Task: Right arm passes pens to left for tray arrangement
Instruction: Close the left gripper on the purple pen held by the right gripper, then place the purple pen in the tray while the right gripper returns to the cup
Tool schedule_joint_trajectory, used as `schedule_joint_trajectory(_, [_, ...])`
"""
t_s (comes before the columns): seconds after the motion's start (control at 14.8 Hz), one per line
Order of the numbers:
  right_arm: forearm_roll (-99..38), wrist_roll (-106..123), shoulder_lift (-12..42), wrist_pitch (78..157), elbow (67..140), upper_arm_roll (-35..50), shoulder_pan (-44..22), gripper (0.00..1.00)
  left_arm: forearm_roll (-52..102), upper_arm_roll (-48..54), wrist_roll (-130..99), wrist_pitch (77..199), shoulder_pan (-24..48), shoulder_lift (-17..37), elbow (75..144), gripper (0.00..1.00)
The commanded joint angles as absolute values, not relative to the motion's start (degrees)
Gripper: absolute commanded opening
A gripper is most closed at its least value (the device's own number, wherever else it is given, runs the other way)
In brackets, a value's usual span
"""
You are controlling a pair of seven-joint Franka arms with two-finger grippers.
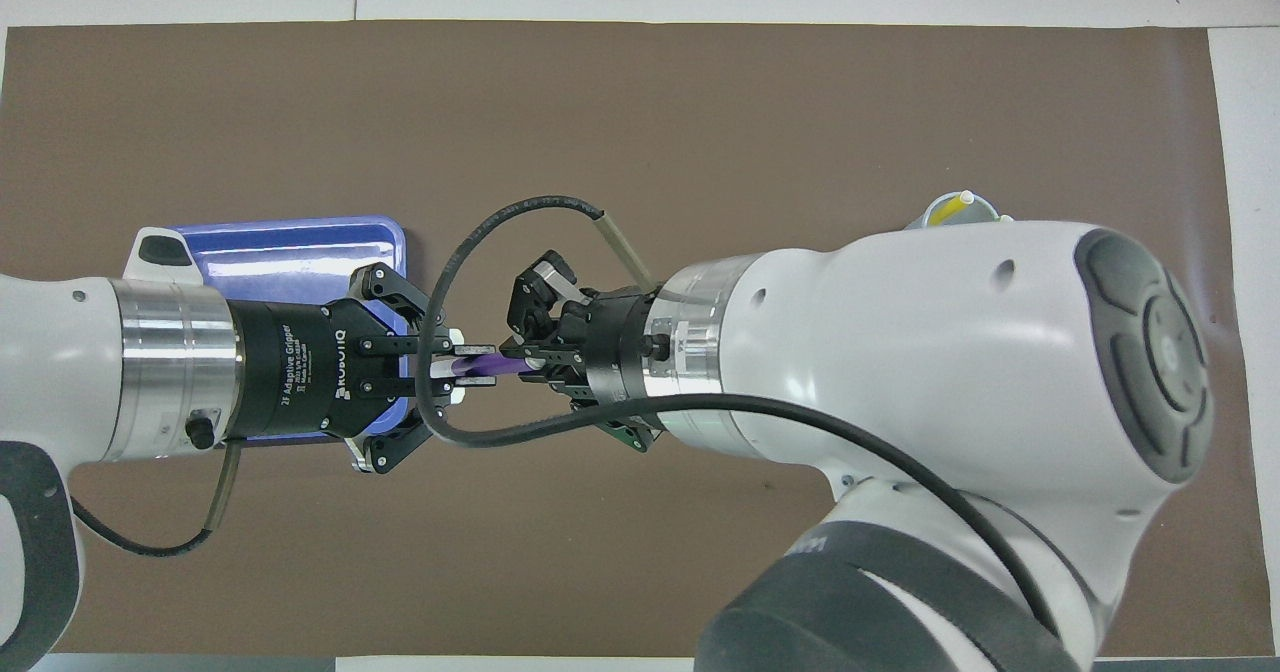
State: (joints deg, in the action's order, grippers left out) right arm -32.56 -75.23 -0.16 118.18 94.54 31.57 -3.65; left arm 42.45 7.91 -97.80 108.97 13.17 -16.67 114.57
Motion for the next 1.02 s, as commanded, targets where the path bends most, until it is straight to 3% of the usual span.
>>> schedule_joint_trajectory(0.0, [-31.6, -76.1, 0.4, 118.7, 93.9, 31.9, -3.3, 0.00, 43.6, 7.6, -97.8, 109.3, 13.5, -19.4, 117.2, 0.00])
schedule_joint_trajectory(0.14, [-31.6, -76.1, 0.4, 118.6, 93.9, 31.9, -3.3, 0.00, 43.7, 7.6, -98.0, 109.2, 13.2, -19.4, 117.2, 0.00])
schedule_joint_trajectory(0.2, [-31.6, -76.0, 0.4, 118.5, 93.9, 31.9, -3.3, 0.07, 43.6, 7.6, -98.3, 109.2, 13.1, -19.4, 117.2, 0.00])
schedule_joint_trajectory(0.27, [-30.6, -75.9, 0.5, 118.4, 93.9, 31.8, -3.3, 0.68, 43.6, 7.6, -98.4, 109.2, 13.0, -19.4, 117.2, 0.00])
schedule_joint_trajectory(0.41, [-27.6, -75.9, 0.4, 118.0, 93.7, 31.8, -3.3, 1.00, 43.6, 7.6, -98.6, 109.2, 13.0, -19.4, 117.1, 0.00])
schedule_joint_trajectory(0.95, [-16.7, -57.7, -1.7, 111.1, 97.5, 24.6, -2.8, 1.00, 43.4, 7.1, -87.4, 107.4, 8.2, -19.2, 116.9, 0.00])
